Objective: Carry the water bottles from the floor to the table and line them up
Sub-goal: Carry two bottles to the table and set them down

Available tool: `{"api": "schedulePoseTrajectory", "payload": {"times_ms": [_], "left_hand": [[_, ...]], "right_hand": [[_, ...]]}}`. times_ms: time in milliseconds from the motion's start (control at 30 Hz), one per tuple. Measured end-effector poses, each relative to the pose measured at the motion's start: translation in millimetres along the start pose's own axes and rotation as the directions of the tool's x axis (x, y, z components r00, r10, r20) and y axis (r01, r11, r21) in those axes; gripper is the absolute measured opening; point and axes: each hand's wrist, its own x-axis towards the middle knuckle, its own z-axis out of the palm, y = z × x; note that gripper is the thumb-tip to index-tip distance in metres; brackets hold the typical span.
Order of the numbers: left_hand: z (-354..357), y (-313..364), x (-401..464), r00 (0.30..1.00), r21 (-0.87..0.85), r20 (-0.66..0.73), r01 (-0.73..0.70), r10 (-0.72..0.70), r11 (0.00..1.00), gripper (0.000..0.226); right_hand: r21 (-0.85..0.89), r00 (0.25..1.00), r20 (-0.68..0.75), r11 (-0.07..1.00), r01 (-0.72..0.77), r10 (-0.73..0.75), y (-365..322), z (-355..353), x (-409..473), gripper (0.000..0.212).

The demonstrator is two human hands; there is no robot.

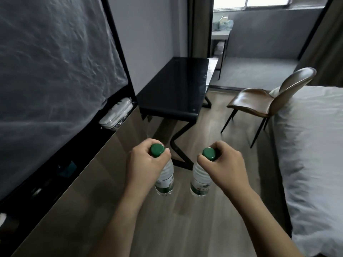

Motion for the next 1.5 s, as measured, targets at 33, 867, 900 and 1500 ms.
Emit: {"api": "schedulePoseTrajectory", "payload": {"times_ms": [33,867,900,1500], "left_hand": [[13.8,3.1,19.5,1.000,-0.010,0.011,-0.008,0.008,1.000,0.016],[359.0,60.0,383.9,0.997,0.042,0.077,0.005,-0.008,0.999,0.017],[371.0,57.8,398.2,0.997,0.036,0.079,0.015,-0.018,0.999,0.017],[583.8,31.7,721.2,0.985,-0.023,0.170,0.016,-0.012,1.000,0.014]], "right_hand": [[-0.001,1.000,-0.023,1.000,0.004,-0.004,3.9,-2.3,20.8,0.028],[0.033,0.995,-0.100,0.999,-0.003,0.006,161.7,-46.5,508.2,0.026],[0.040,0.995,-0.096,0.999,-0.015,0.018,168.8,-43.3,526.3,0.025],[0.020,0.993,-0.118,1.000,-0.003,0.006,242.8,-5.2,901.6,0.017]]}}
